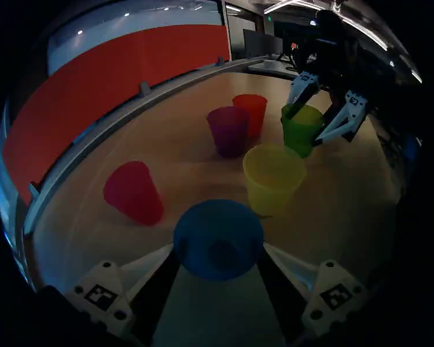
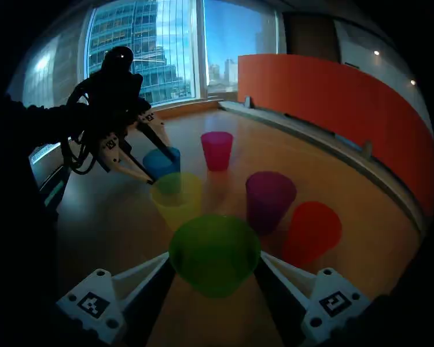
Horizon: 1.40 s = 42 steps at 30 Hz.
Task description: Pour water
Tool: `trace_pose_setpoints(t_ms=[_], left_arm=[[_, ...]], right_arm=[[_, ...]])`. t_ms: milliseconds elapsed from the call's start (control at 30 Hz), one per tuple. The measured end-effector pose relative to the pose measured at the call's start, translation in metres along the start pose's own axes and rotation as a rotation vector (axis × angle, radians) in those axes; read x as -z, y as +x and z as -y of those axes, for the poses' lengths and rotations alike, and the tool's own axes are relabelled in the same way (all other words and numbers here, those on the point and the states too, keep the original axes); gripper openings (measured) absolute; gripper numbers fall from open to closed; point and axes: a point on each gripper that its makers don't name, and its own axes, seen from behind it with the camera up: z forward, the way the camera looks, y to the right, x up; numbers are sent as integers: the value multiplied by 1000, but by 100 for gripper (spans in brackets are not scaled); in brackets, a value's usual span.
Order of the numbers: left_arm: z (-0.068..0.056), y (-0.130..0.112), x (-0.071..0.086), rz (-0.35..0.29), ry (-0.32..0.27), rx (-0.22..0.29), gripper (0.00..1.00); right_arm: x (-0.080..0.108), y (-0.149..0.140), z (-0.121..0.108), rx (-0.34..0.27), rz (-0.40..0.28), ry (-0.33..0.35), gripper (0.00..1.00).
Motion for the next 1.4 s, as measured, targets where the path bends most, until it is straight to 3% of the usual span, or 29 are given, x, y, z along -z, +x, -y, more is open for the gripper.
trace_pose_setpoints(t_ms=[767, 933, 1033, 1400], left_arm=[[-4, -15, -2, 38, -10, -4, 85], [-8, -17, -1, 46, -15, -17, 85], [-10, -19, 0, 51, -17, -23, 85], [-12, -29, 2, 77, -11, -20, 85]], right_arm=[[-4, -19, 2, -13, 17, -10, 90], [-3, -19, 2, -17, 16, -15, 93], [-2, -18, 2, -24, 13, -20, 100], [2, -27, 0, -19, 30, -43, 100]])
